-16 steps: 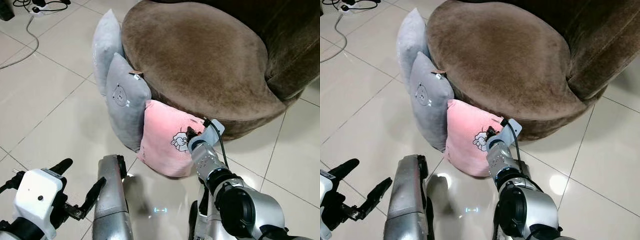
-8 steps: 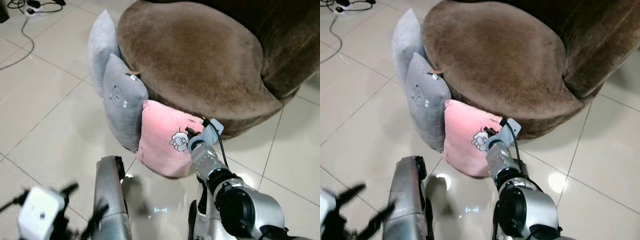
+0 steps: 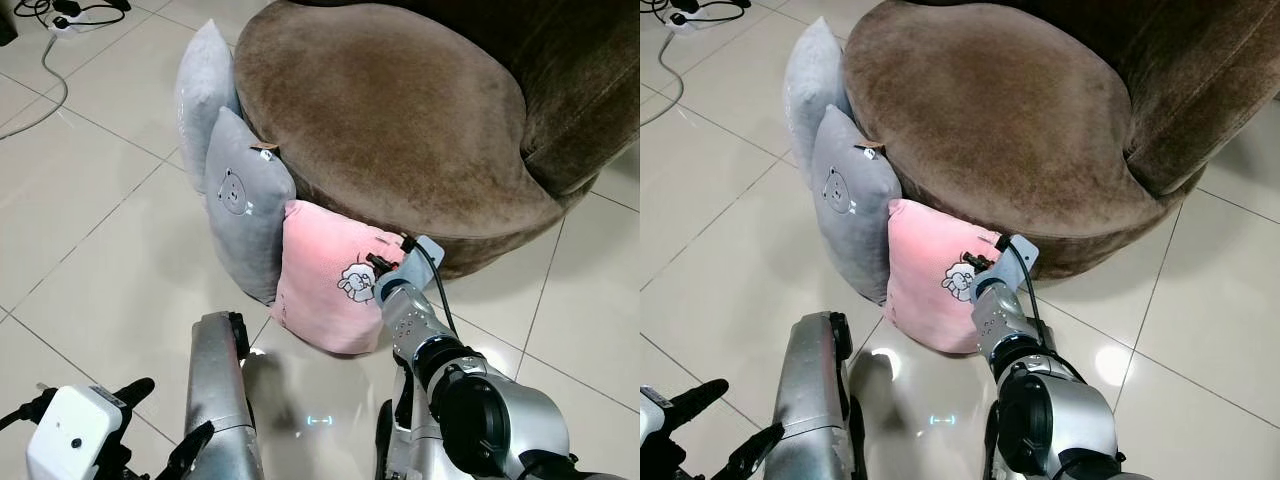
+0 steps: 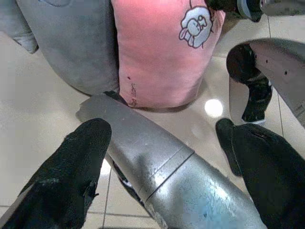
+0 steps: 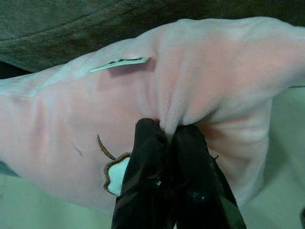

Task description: Move the pillow to the sofa from floor

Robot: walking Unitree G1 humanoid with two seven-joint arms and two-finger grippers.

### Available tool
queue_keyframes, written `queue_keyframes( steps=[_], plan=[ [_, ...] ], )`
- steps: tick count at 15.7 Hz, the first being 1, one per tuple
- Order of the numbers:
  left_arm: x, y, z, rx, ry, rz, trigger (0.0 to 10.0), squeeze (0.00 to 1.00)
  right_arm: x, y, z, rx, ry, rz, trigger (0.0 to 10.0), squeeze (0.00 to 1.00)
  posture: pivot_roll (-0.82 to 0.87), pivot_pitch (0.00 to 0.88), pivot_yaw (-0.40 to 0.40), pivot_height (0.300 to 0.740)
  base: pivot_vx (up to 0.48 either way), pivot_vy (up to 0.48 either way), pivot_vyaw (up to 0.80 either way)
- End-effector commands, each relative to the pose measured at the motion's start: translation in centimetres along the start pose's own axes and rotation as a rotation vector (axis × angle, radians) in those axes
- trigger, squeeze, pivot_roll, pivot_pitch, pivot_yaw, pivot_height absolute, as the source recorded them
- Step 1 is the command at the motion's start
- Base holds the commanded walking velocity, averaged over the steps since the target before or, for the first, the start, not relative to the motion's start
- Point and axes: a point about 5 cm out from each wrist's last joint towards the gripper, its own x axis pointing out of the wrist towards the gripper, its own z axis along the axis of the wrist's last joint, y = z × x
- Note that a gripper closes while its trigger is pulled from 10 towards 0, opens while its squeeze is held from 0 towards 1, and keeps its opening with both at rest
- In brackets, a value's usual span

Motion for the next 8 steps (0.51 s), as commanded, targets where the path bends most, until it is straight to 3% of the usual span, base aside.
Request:
queue_keyframes(
  steps=[1,5,6,8],
  plan=[
    [0.0,0.0,-0.5,-0.013,0.017,0.017,10.0,0.00,-0.1,-0.1,-0.5,-0.012,0.011,0.033,0.0,0.00,0.27,0.224,-0.044,0.495,0.000,0.000,0.00],
    [-0.3,-1.1,-2.3,-0.100,0.026,0.089,10.0,0.00,-0.4,-0.4,-1.0,0.018,0.012,0.215,0.0,0.00,0.26,0.129,-0.087,0.495,0.000,0.000,0.00],
    [0.0,-1.1,-3.1,-0.139,0.012,0.136,10.0,0.00,-0.7,-0.7,-0.9,0.000,-0.001,0.314,0.0,0.00,0.26,0.103,-0.103,0.495,0.000,0.000,0.00],
    [0.7,-0.6,-3.7,-0.155,-0.013,0.200,10.0,0.00,-1.2,-1.3,-0.2,0.021,-0.045,0.395,0.0,0.00,0.25,0.071,-0.126,0.495,0.000,0.000,0.00]
  ],
)
